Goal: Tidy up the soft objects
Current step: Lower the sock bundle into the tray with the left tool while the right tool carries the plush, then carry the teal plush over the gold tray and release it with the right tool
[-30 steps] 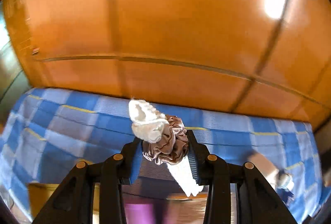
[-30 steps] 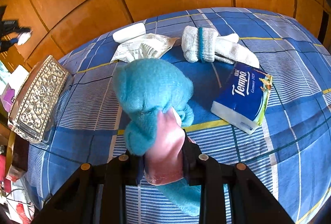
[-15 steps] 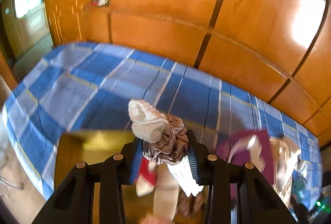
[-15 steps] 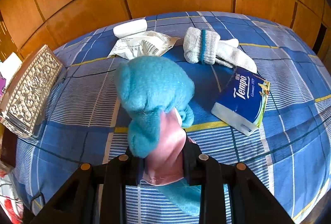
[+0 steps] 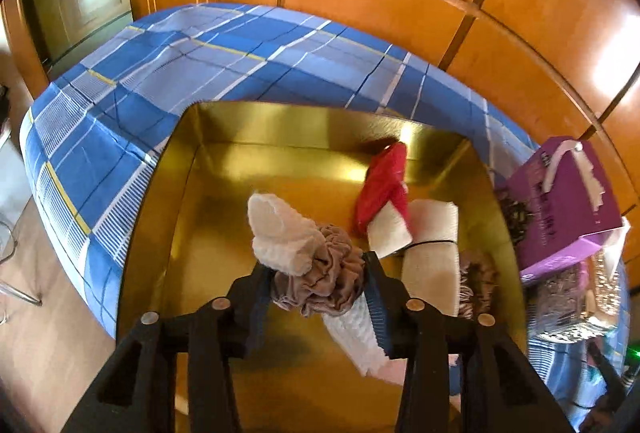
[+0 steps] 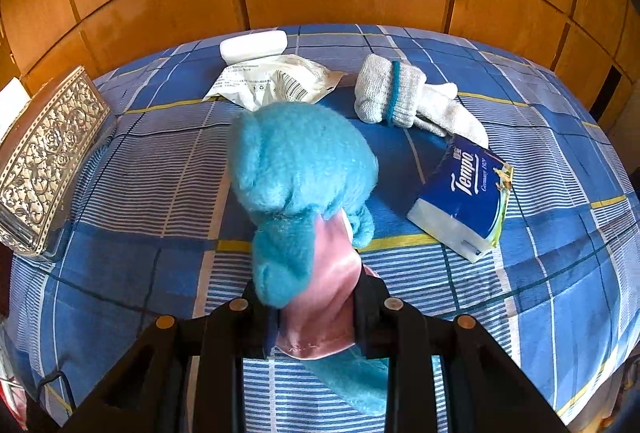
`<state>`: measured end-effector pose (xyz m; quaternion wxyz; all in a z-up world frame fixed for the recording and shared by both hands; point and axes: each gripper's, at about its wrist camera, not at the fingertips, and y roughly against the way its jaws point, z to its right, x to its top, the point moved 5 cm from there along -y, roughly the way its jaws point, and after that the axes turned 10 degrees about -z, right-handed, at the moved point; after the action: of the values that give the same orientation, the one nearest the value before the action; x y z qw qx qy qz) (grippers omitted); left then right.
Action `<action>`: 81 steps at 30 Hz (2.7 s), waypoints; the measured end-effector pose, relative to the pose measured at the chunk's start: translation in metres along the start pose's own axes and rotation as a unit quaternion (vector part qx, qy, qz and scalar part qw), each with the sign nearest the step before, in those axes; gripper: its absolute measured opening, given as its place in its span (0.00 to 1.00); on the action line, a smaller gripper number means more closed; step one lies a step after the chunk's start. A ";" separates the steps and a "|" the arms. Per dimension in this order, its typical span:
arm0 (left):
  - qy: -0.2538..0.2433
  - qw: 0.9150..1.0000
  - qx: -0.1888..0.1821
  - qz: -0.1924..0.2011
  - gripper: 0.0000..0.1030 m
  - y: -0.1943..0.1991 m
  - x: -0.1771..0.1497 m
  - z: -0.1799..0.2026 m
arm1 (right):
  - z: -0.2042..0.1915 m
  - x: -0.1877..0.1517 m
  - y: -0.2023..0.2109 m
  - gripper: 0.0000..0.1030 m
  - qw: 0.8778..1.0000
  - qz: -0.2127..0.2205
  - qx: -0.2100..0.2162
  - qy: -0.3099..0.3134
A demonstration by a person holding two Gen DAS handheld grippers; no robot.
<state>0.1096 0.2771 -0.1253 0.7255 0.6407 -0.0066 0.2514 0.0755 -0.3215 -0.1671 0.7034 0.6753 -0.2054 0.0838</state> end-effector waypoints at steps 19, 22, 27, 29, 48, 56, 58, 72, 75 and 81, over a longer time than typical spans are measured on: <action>-0.012 0.997 0.005 0.080 0.81 0.037 -0.020 0.024 | -0.031 0.025 0.037 0.24 0.999 -0.007 0.041 0.024; -0.022 0.997 0.000 0.074 0.81 0.040 -0.029 0.031 | -0.045 0.042 0.046 0.24 0.998 0.000 0.049 0.042; -0.051 0.996 -0.002 0.080 0.81 0.045 -0.040 0.046 | -0.071 0.081 0.052 0.24 0.996 -0.009 0.068 0.065; -0.055 0.995 -0.006 0.080 0.81 0.046 -0.043 0.050 | -0.082 0.096 0.054 0.24 0.995 -0.010 0.075 0.070; -0.075 0.993 -0.019 0.084 0.81 0.058 -0.056 0.058 | -0.305 0.186 0.083 0.24 0.963 -0.016 0.176 0.202; -0.067 0.993 -0.007 0.096 0.81 0.068 -0.059 0.046 | -0.390 0.160 0.102 0.24 0.932 0.004 0.220 0.289; -0.055 0.993 -0.002 0.101 0.81 0.071 -0.058 0.038 | -0.405 0.143 0.108 0.24 0.920 0.007 0.235 0.313; -0.030 0.989 0.043 0.137 0.81 0.087 -0.055 0.016 | -0.432 0.019 0.110 0.24 0.880 -0.016 0.282 0.381; -0.025 0.989 0.044 0.137 0.81 0.087 -0.054 0.013 | -0.435 0.002 0.099 0.25 0.881 -0.026 0.275 0.385; -0.016 0.989 0.047 0.137 0.81 0.085 -0.054 0.006 | -0.447 -0.017 0.072 0.29 0.886 -0.047 0.249 0.388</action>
<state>0.0324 0.2562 -0.0635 0.6531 0.6709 -0.0937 0.3384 0.1104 0.1264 -0.1089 0.5390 0.7506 0.1430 0.3543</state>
